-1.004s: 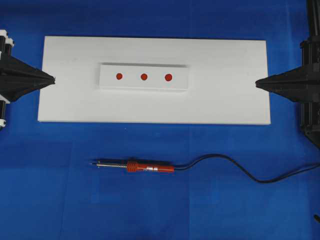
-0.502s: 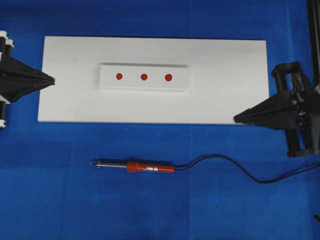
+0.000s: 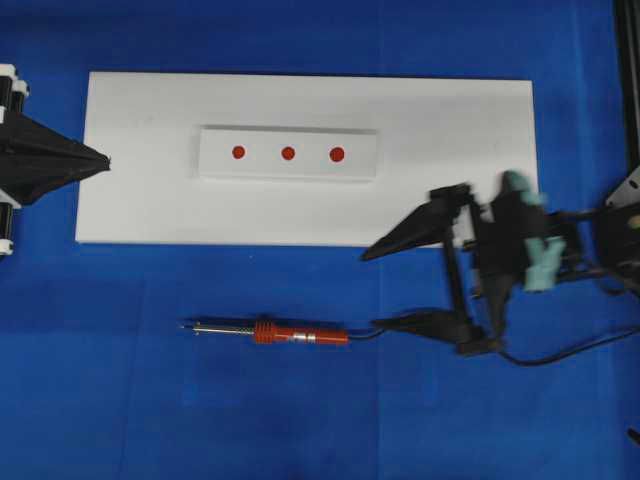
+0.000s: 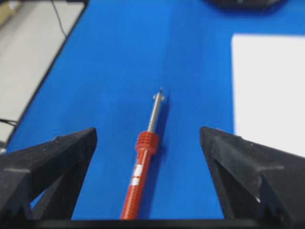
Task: Touch the tip of the soldering iron to the mark.
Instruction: 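Move the right gripper down toward the red-handled soldering iron, then close the right gripper around the red handle of the soldering iron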
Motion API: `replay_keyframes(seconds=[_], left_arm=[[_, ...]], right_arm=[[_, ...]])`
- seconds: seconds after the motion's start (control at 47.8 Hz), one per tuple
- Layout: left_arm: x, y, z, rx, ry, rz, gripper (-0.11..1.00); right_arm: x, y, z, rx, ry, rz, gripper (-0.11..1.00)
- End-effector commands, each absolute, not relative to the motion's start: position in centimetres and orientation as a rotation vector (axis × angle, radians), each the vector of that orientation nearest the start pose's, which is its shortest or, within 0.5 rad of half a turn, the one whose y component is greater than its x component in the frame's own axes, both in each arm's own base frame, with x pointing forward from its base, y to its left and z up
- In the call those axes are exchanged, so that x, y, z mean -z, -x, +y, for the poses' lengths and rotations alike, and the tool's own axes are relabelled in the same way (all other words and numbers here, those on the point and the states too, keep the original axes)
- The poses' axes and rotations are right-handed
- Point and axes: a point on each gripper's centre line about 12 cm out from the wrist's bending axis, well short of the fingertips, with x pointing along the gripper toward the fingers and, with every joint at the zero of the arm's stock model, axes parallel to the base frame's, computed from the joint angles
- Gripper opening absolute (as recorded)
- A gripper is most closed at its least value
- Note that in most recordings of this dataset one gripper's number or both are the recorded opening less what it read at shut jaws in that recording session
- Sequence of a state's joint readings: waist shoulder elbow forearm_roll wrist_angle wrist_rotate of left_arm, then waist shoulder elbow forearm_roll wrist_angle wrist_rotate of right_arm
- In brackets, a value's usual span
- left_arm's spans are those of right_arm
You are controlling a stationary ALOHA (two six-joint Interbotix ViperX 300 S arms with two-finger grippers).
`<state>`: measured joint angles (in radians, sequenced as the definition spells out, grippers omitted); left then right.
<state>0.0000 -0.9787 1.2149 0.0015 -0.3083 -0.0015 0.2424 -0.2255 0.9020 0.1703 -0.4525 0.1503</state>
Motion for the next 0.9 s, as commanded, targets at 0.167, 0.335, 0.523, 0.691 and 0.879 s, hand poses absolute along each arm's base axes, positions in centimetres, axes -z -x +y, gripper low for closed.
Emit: replay_keyframes(seconds=[0.167,0.335,0.523,0.691,0.879], left_arm=[[-28.5,-19.4,0.0,-0.002,-0.005,-0.095,0.02],[-28.3,-19.3,0.1,-0.005,-0.008,-0.092,0.02],[-27.9,-19.3,0.1,-0.005,-0.006,-0.084,0.02],[-27.7,-19.2,0.1,-0.005,-0.005,-0.083,0.02],[-27.4,-19.2,0.1,-0.005,-0.003,-0.077,0.02]], right_arm=[[-18.7,-38.3,9.9,-0.1,-0.32,0.244,0.89],[-16.0,-40.1,11.0,-0.071,-0.352,0.285,0.89],[-12.9,-41.3,12.0,-0.028,-0.384,0.314,0.89],[-10.9,-41.9,12.3,-0.002,-0.392,0.343,0.89],[-8.6,-42.1,12.6,0.021,-0.393,0.39,0.89]])
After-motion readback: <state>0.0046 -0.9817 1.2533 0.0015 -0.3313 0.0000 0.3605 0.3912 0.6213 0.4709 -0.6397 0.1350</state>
